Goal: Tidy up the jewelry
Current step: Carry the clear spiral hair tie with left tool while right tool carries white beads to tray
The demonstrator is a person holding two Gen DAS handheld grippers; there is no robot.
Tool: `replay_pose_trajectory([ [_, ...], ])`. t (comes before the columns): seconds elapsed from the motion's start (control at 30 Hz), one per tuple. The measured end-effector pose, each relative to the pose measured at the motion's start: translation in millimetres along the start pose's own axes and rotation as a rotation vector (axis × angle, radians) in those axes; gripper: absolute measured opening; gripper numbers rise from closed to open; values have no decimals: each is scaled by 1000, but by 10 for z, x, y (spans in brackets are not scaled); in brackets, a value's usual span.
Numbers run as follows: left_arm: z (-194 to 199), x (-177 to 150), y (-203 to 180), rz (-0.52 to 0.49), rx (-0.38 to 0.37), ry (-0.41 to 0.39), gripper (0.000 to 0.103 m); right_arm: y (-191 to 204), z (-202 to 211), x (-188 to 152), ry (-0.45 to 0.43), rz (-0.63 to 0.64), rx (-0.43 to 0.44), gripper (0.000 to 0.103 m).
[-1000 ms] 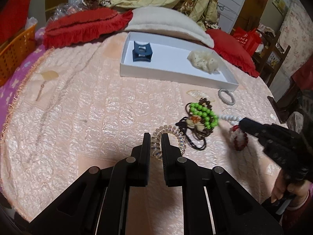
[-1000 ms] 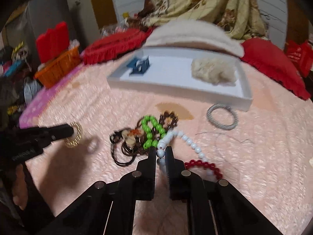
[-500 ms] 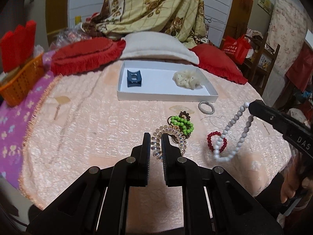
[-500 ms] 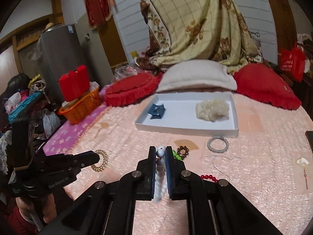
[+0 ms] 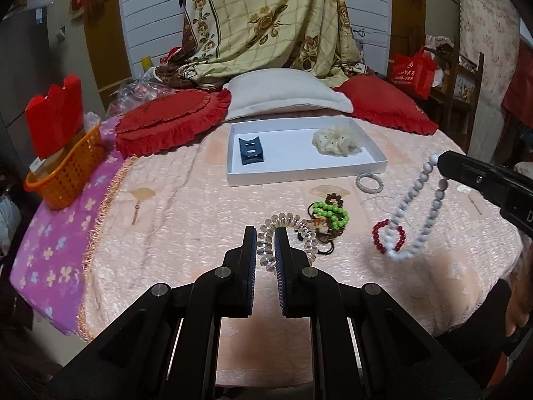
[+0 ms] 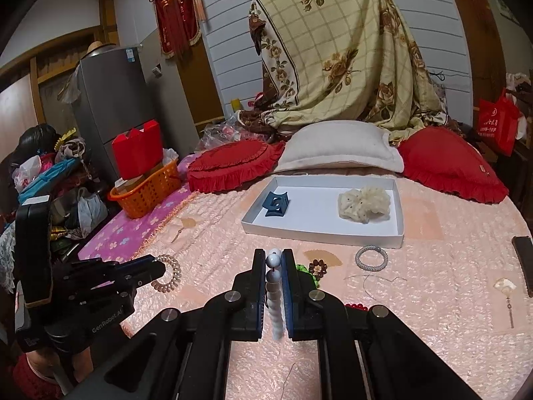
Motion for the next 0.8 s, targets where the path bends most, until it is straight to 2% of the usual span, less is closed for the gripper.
replay_pose_trajectory([
  [0.57, -452, 136, 73, -46, 45, 62, 10, -199, -423, 255, 26, -12, -11, 9],
  [0.8, -787, 408, 222, 7, -6, 84, 10, -401, -732, 461, 41, -26, -29, 9],
])
Point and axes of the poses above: each gripper's, at about its wrist camera, not at the fingertips, and z roughly against the way its jaws point, y to its left, x to its top, the point moved 1 cm from there along -z, roughly the way its jaws point, and after that the axes turned 9 degrees about -y, right-handed, at the moved point
